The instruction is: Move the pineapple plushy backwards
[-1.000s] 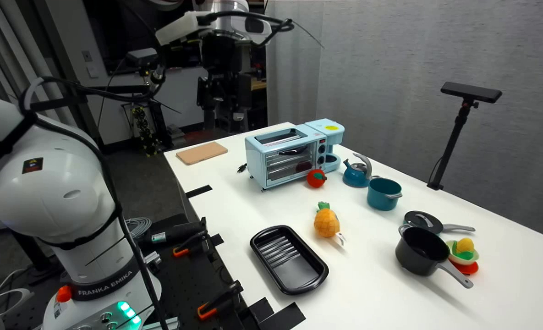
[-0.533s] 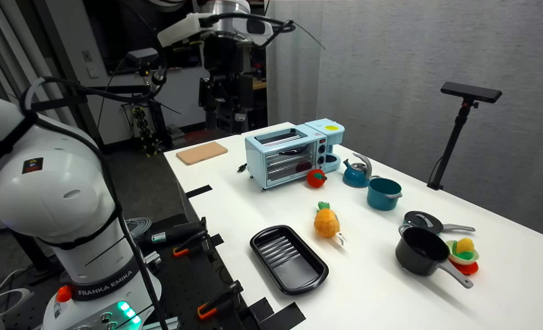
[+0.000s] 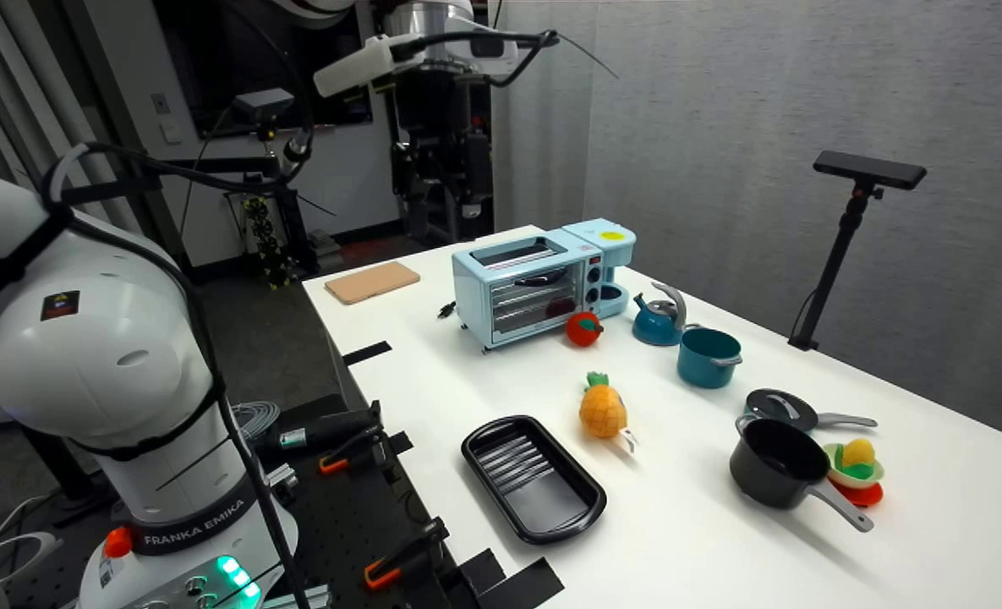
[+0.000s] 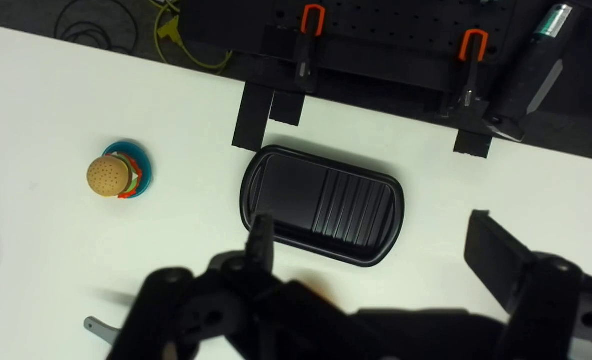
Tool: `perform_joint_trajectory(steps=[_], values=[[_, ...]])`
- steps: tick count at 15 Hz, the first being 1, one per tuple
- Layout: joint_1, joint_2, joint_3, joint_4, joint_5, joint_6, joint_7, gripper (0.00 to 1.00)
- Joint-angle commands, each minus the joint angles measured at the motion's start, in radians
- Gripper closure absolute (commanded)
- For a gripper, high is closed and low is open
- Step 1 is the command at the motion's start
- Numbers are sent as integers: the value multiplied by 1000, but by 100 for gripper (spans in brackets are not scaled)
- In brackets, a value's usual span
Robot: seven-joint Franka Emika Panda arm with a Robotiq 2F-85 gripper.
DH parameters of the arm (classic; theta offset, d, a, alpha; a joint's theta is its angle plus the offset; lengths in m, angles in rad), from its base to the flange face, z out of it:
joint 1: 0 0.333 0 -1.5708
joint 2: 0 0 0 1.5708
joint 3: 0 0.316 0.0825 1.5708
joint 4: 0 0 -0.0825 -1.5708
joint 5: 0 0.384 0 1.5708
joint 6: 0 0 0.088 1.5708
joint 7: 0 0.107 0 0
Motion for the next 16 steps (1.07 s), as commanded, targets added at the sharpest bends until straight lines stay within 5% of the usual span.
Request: perform_joint_trajectory(steps=[1, 16], values=[[3, 46, -17, 18, -15, 60, 33, 0], [-44, 441, -80, 227, -71, 209, 24, 0]])
